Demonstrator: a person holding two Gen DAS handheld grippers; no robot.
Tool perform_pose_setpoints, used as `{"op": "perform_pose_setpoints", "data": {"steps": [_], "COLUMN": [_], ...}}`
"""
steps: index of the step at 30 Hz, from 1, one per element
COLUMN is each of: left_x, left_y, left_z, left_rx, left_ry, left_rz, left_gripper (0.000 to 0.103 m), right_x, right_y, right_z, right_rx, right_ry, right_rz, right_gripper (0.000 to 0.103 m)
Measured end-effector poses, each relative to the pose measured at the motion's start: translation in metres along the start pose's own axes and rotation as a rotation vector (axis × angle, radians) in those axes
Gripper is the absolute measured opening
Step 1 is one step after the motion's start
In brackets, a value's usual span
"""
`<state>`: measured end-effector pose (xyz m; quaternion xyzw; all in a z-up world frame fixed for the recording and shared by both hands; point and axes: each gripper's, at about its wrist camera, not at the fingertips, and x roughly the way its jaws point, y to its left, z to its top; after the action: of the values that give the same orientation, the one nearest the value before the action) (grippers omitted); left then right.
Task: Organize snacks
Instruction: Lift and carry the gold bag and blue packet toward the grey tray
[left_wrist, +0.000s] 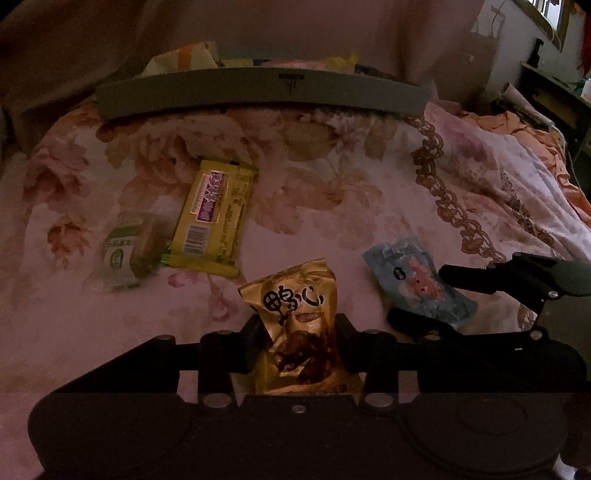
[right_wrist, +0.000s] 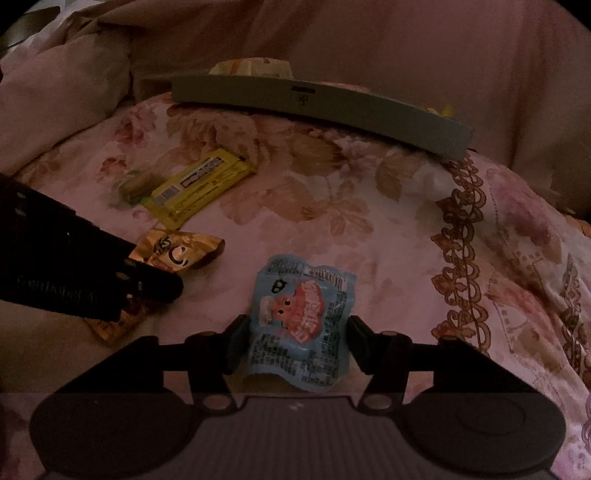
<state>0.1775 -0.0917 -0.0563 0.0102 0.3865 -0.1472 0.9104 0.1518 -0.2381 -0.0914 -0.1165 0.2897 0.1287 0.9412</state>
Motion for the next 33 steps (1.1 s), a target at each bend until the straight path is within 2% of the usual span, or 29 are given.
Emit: {"op": "perform_pose_setpoints", "data": {"steps": [7, 16, 24, 33], "left_x": [-0.002, -0.01, -0.025, -0.052], "left_y": [-0.004, 0.001, 0.001, -0.009], "left_z": [0.001, 0.008, 0.023, 0.057], "left_rx": [0.017, -0.005, -0.039, -0.009], "left_ry": [-0.006, -0.071, -0.158, -0.253], "left_rz": [0.005, 0.019, 0.024, 0.039], "left_gripper": [0.043, 0.043, 0.043, 0.043], "right_x": [-0.005, -0.009, -0.031, -0.054], "right_y": [0.01, 0.011, 0.015, 0.006], "right_z": [-0.002, 0.0, 0.005, 0.021], "right_rx": [-0.064, -0.094, -0.122, -0.104], "right_ry": [-0.016, -0.078, -0.248, -0.397], "right_rz": [-0.03, -0.084, -0.135, -0.184], "right_gripper": [0.061, 0.061, 0.061, 0.062]}}
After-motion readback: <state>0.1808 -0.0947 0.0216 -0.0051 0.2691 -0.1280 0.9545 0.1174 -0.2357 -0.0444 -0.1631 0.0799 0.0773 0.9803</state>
